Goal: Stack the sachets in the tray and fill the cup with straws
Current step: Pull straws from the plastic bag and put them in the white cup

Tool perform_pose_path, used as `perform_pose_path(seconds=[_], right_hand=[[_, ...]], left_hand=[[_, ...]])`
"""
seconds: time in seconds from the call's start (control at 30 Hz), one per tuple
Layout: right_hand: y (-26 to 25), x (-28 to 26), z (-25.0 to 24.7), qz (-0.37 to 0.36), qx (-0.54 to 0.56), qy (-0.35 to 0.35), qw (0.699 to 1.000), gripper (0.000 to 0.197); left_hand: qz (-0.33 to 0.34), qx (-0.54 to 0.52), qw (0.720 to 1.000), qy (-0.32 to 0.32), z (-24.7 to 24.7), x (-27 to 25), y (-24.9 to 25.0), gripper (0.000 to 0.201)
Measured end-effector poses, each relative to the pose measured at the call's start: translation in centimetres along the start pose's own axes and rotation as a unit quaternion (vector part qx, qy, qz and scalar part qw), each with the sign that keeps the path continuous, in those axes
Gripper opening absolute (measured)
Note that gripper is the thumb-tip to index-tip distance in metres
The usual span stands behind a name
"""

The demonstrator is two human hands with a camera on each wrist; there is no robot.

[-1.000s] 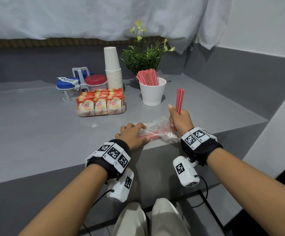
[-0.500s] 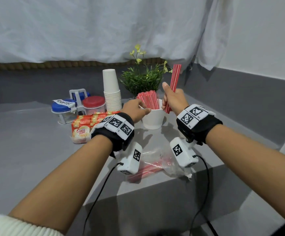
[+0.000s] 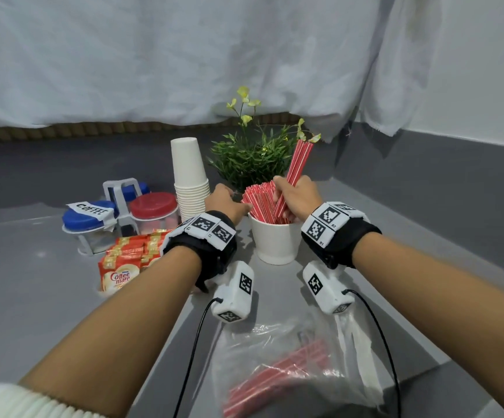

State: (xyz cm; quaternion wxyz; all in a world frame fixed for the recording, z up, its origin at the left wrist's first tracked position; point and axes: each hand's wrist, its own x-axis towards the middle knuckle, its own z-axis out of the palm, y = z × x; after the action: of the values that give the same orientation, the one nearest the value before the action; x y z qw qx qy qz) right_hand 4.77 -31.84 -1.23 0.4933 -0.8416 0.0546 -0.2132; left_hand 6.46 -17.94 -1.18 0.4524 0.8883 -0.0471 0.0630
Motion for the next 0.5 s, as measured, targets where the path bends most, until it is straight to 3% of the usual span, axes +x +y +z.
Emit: perform_pose_path(seconds=[0.07, 0.2, 0.37, 0.5], right_hand=[[0.5, 0.5, 0.8, -0.015, -0.052, -0.038, 0.998, 0.041], [0.7, 0.7, 1.5, -0.056, -0.144, -0.123, 0.98, 0.024], [0.7, 0.8, 1.5, -0.05, -0.167, -0.171, 0.97, 0.026], [0.4, 0.8, 1.0, -0.041, -0.187, -0.177, 0.965, 0.029]], left_hand=[[0.0, -0.038, 0.999, 0.012, 0.6, 1.0, -0.3, 0.022], [-0.017, -0.129, 0.991, 0.022, 1.6, 2.8, -0.4, 0.028], [-0.011, -0.195, 0.981, -0.019, 2.4, 4.0, -1.0, 0.032], [-0.017, -0.255, 0.967, -0.001, 2.2, 3.3, -0.6, 0.032]])
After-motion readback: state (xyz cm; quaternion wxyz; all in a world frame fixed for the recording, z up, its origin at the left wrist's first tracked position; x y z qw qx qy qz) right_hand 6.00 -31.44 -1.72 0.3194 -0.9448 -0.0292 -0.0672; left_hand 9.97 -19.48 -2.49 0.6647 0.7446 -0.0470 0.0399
